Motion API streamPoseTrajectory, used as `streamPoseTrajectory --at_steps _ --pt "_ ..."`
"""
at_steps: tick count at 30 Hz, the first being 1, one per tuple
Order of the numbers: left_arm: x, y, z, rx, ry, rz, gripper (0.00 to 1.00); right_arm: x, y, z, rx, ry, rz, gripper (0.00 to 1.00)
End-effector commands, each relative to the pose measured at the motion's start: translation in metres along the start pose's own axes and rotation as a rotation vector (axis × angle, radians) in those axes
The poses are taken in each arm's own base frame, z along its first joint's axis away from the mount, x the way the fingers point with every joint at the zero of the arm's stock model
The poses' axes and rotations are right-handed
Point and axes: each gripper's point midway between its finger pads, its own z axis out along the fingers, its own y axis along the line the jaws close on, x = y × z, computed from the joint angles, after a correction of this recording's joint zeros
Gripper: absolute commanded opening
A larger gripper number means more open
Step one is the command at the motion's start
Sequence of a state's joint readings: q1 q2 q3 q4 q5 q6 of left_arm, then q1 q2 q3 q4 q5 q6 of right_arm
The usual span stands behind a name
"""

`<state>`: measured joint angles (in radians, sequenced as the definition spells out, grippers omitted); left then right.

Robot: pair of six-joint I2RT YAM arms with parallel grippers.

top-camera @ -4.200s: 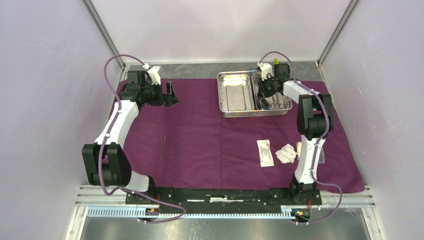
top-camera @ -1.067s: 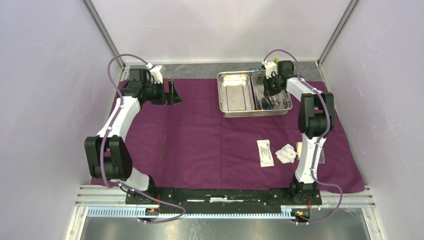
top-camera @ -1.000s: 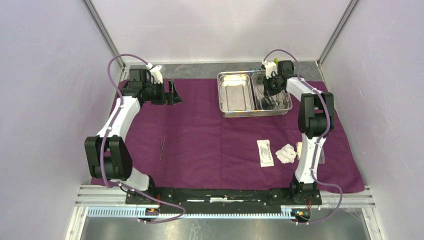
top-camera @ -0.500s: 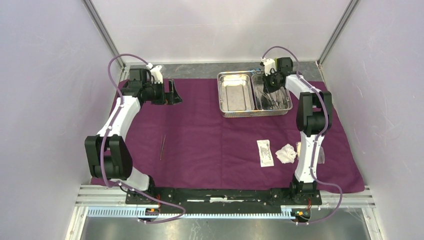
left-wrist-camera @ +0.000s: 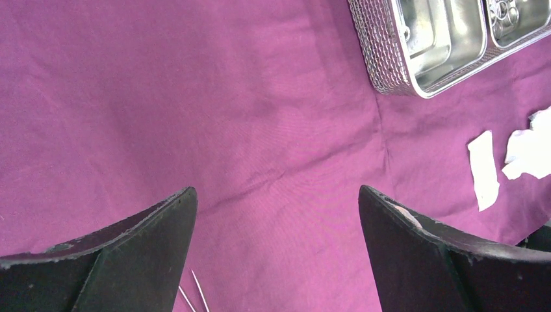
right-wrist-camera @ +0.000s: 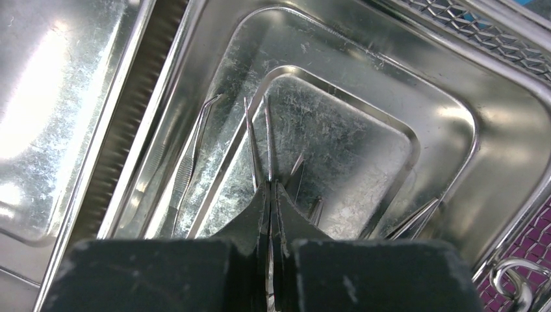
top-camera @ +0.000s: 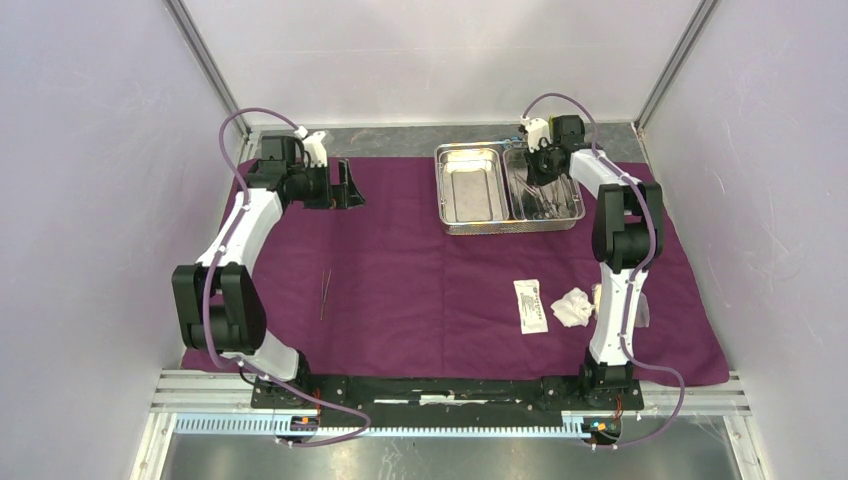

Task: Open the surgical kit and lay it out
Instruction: Pick up the medical item from the container.

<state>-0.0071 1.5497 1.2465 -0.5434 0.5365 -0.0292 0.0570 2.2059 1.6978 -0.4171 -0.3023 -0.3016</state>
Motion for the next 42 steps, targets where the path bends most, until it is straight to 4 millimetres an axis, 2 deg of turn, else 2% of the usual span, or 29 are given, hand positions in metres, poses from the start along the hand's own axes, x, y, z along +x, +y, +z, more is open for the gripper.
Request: streamPoseTrajectory --at_steps 1,7,17,20,23,28,33,39,42 --pt "-0.015 -0.011 -0.001 0.039 -0.024 -0.016 1.00 -0.037 -0.001 -0.021 0.007 -0.091 -0.033 0.00" --pt "-0.017 -0.012 0.001 0.044 -0.023 -0.010 1.00 -0.052 0.001 -0.035 0.004 -0.128 -0.034 0.00" --pt "-0.025 -0.020 0.005 0.074 -0.025 0.007 1.00 -0.082 0.003 -0.074 0.031 -0.207 -0.059 0.00" --pt "-0.031 -0.030 0.008 0.112 -0.042 0.014 1.00 -0.090 0.009 -0.087 0.026 -0.244 -0.055 0.00" --pt "-0.042 -0.048 0.011 0.169 -0.081 0.020 1.00 -0.104 0.020 -0.107 0.002 -0.318 -0.044 0.00" --pt "-0.059 -0.092 0.022 0.290 -0.117 0.012 1.00 -0.122 0.058 -0.134 -0.072 -0.422 -0.043 0.00" --pt "-0.075 -0.145 0.034 0.425 -0.138 -0.002 1.00 -0.133 0.114 -0.149 -0.179 -0.501 -0.047 0.00" --pt "-0.099 -0.195 0.049 0.545 -0.158 -0.090 0.93 -0.130 0.176 -0.149 -0.337 -0.530 -0.001 0.00" --pt "-0.100 -0.206 0.064 0.554 -0.151 -0.156 0.90 -0.129 0.195 -0.147 -0.391 -0.536 0.026 0.00"
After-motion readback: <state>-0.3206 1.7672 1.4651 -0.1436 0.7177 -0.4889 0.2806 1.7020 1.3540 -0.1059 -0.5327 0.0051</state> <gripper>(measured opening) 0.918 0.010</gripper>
